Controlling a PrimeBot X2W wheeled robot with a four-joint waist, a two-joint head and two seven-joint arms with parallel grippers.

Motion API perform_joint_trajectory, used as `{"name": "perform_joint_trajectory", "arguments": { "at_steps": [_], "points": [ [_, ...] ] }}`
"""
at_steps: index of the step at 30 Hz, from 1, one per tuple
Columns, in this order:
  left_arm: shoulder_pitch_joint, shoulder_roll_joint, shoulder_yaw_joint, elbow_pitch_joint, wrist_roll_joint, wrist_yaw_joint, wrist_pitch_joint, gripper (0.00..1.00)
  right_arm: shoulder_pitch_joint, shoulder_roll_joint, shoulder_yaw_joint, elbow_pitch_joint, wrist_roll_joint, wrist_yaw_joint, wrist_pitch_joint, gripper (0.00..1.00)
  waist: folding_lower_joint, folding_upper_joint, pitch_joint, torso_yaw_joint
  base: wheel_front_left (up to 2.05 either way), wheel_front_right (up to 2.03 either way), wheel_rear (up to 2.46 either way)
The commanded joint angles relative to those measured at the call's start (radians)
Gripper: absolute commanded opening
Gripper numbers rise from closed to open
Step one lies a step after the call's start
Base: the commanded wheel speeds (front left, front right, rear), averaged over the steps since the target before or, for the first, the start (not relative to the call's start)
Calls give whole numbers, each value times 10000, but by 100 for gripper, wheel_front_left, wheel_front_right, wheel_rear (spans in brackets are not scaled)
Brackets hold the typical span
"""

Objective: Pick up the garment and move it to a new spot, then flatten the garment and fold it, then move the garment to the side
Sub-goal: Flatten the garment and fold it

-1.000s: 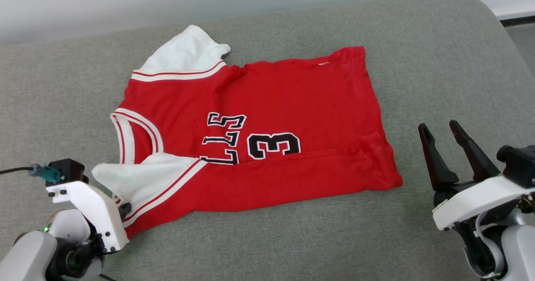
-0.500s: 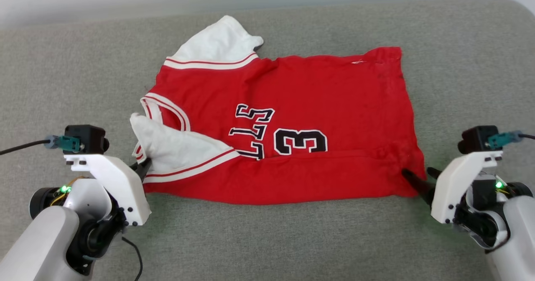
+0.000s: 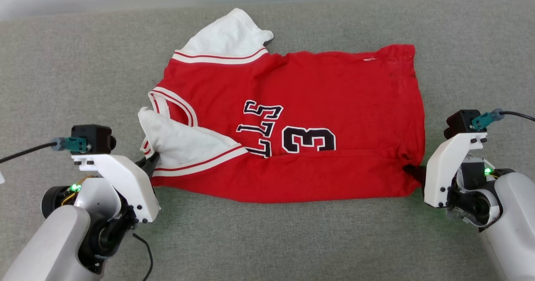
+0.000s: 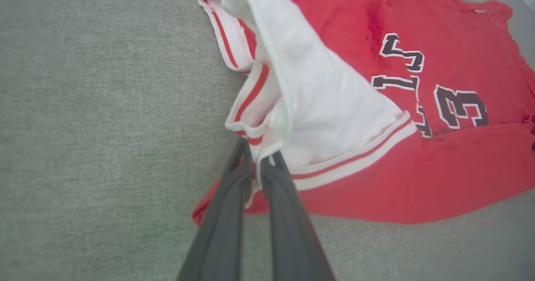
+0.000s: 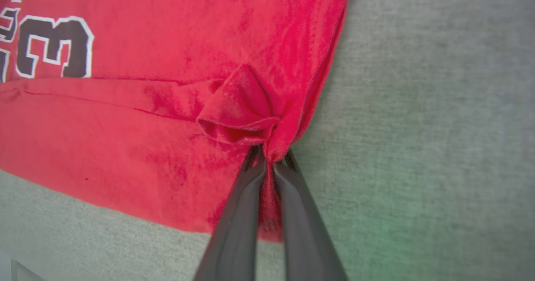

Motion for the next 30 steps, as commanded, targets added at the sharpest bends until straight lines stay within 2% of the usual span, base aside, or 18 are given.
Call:
{"name": "perform_joint_trajectory", "arguments": {
  "at_steps": [1,8,10,16,21,22,23,24,25,30],
  "points": [
    [181,-83,65,50,-53,-37,-148,0,235,159,301,142,95,28,-30,0,0,0,-153,-29,0,0,0],
    [621,-234,179,66,-184,24,-561,0,257,-318,525,-522,181,25,-402,0,0,0,-833,-64,0,0,0],
    [1495,-183,287,-286,-266,309,-869,0,977,-582,560,-1230,295,14,-413,0,0,0,-1707,10,0,0,0],
    [2562,-6,450,-821,-481,725,-869,0,1969,-587,113,-1936,247,14,-57,0,0,0,-2141,57,0,0,0],
    [3463,-61,510,-931,-899,912,-704,0,2950,-313,-585,-2201,61,14,343,0,0,0,-2202,19,0,0,0],
    [3516,-116,501,-847,-944,917,-721,0,3081,-242,-648,-2145,21,14,368,18,0,0,-2188,0,0,0,0],
    [3555,-177,473,-717,-964,932,-738,0,3203,-196,-680,-2084,-45,14,324,84,0,0,-2182,-16,0,0,0],
    [3556,-303,451,-594,-1032,908,-763,57,3290,-181,-675,-2037,-111,14,201,100,0,0,-2169,-30,0,0,0],
    [3489,-407,442,-454,-1049,881,-828,100,3383,-139,-676,-1969,-133,14,38,100,0,0,-2152,-45,0,0,0],
    [3099,-653,493,113,-766,749,-1490,100,3378,-197,-417,-2217,-410,15,-2026,100,0,0,-2185,-208,0,0,0]
  ]
}}
